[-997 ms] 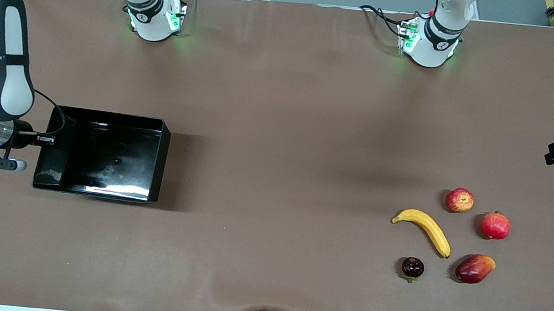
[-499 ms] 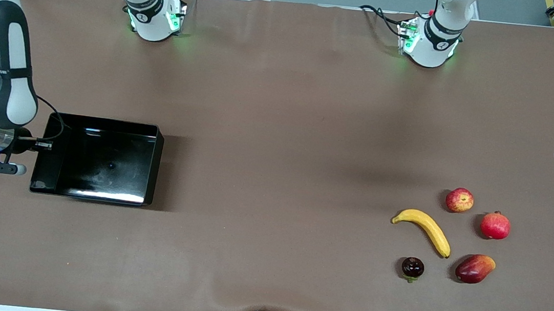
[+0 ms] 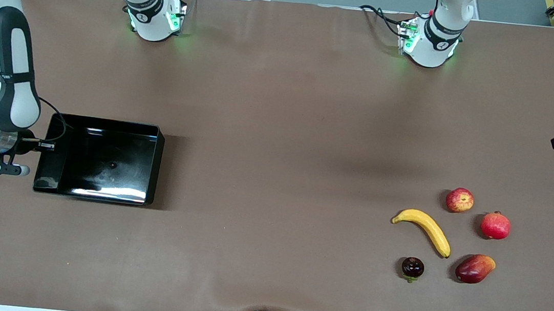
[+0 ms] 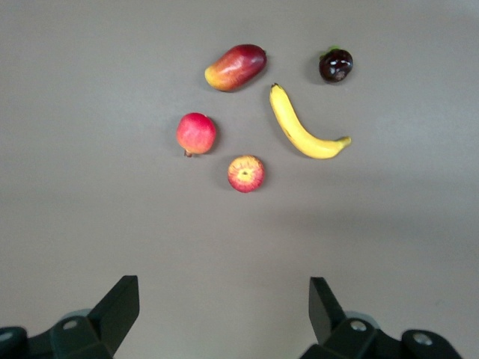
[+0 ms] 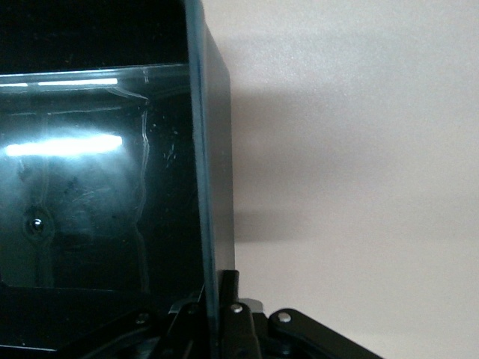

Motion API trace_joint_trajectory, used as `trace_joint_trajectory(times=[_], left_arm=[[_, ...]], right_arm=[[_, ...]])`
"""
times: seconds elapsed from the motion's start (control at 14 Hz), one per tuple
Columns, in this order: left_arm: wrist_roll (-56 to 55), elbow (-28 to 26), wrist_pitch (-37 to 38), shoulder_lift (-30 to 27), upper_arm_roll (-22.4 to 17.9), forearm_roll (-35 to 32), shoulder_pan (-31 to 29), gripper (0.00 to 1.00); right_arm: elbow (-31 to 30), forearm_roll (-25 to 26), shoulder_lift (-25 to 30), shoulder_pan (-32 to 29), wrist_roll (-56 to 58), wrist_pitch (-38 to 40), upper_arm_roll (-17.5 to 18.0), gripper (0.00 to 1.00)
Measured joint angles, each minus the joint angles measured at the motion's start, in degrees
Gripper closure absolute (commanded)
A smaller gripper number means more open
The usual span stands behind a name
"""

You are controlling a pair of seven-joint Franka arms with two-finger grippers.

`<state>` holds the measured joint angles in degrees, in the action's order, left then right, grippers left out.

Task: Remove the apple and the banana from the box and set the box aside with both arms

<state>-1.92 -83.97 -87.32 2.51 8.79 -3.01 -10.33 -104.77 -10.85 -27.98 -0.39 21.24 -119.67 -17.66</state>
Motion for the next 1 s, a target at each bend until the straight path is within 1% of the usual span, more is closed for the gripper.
trace_joint_trajectory(times=[0.14, 0.21, 0.28, 0.5, 0.71, 0.78, 0.93, 1.0], left_arm=[[0.1, -1.8, 0.0, -1.7, -5.5, 0.3, 5.3, 0.0], [0.1, -2.4, 0.0, -2.3, -7.6, 0.3, 7.4, 0.0], [0.2, -3.0, 0.0, -2.7, -8.7, 0.3, 8.6, 0.0], [0.2, -4.3, 0.0, -3.4, -10.0, 0.4, 10.7, 0.0], [0.2, -5.1, 0.0, -3.6, -13.0, 0.4, 14.1, 0.0], [0.2, -5.2, 0.0, -3.6, -13.3, 0.4, 14.5, 0.0], [0.2, -5.3, 0.0, -3.8, -13.7, 0.4, 15.4, 0.0], [0.2, -5.3, 0.0, -3.8, -13.8, 0.4, 15.7, 0.0]], right_arm=[[0.0, 0.0, -0.5, -0.2, 0.0, 0.0, 0.0, 1.0], [0.0, 0.0, -0.6, -0.2, 0.0, -0.1, 0.0, 1.0], [0.0, 0.0, -0.7, -0.3, 0.0, -0.1, 0.0, 1.0], [0.1, 0.0, -0.7, -0.7, 0.1, -0.2, -0.1, 1.0], [0.2, 0.0, -0.7, -1.3, 0.5, -1.0, -0.1, 0.99], [0.2, 0.0, -0.7, -1.4, 0.5, -1.1, -0.1, 0.89], [0.3, 0.0, -0.7, -1.5, 0.5, -1.1, -0.1, 0.75], [0.5, 0.0, -0.7, -1.5, 0.5, -1.1, -0.1, 0.61]])
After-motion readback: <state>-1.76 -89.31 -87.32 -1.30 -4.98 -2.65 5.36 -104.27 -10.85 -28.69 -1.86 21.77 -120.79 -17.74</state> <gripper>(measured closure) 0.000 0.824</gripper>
